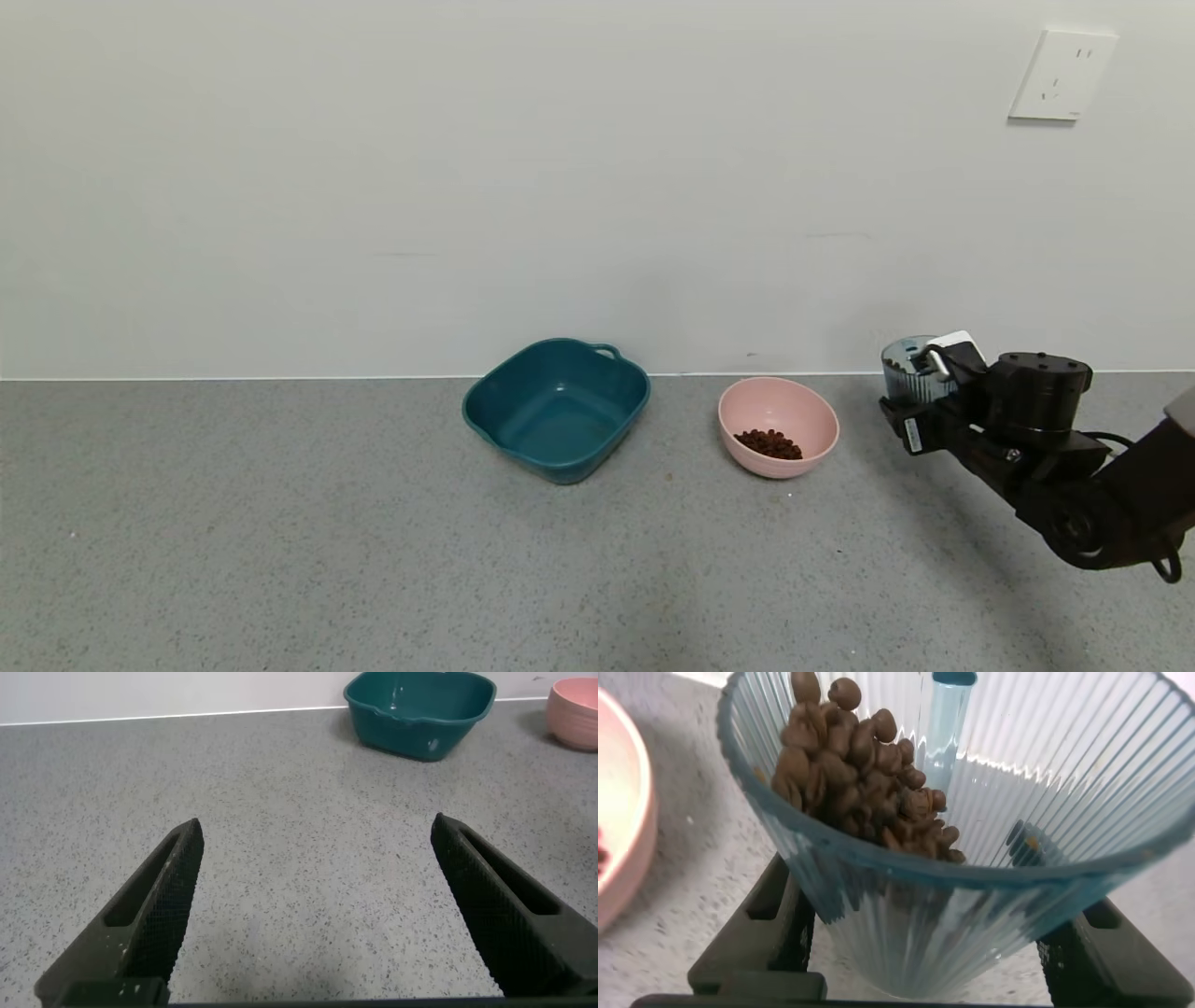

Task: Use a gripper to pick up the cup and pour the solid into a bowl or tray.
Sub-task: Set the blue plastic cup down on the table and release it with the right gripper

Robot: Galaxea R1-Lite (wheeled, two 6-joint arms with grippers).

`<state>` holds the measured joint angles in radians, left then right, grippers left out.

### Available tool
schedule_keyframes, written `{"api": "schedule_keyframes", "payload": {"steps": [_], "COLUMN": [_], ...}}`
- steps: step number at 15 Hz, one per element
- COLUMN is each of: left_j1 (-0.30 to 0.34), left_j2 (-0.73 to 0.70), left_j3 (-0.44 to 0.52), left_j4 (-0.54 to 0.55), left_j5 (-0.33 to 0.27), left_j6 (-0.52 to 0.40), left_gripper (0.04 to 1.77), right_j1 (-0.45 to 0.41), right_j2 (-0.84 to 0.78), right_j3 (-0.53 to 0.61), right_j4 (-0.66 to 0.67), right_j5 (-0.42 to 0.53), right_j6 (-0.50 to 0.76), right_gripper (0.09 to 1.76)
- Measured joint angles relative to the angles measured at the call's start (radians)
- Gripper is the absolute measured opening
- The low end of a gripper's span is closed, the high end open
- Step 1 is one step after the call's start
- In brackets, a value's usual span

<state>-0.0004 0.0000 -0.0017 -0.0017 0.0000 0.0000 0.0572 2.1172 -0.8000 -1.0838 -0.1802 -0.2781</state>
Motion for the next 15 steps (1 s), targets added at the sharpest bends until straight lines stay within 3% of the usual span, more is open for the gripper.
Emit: {"api": "schedule_keyframes", "payload": {"steps": [6,15], "left_j1": [0.0,0.0], "left_j2": [0.0,0.0], "left_j3": [0.0,0.0], "left_j4": [0.0,0.0], "left_j5": [0.0,0.0], "left_j6": [0.0,0.0], "left_gripper": [1.75,1.75], "right_j1": [0.005,-0.003], "right_j2": [-0.016,0.014], "right_j3": [0.007,-0.001], "right_j4": [-0.026,-0.057], "right_j5": [-0.007,-0.008], "right_j6": [0.233,0.262], "right_gripper": [1.34,1.34]}}
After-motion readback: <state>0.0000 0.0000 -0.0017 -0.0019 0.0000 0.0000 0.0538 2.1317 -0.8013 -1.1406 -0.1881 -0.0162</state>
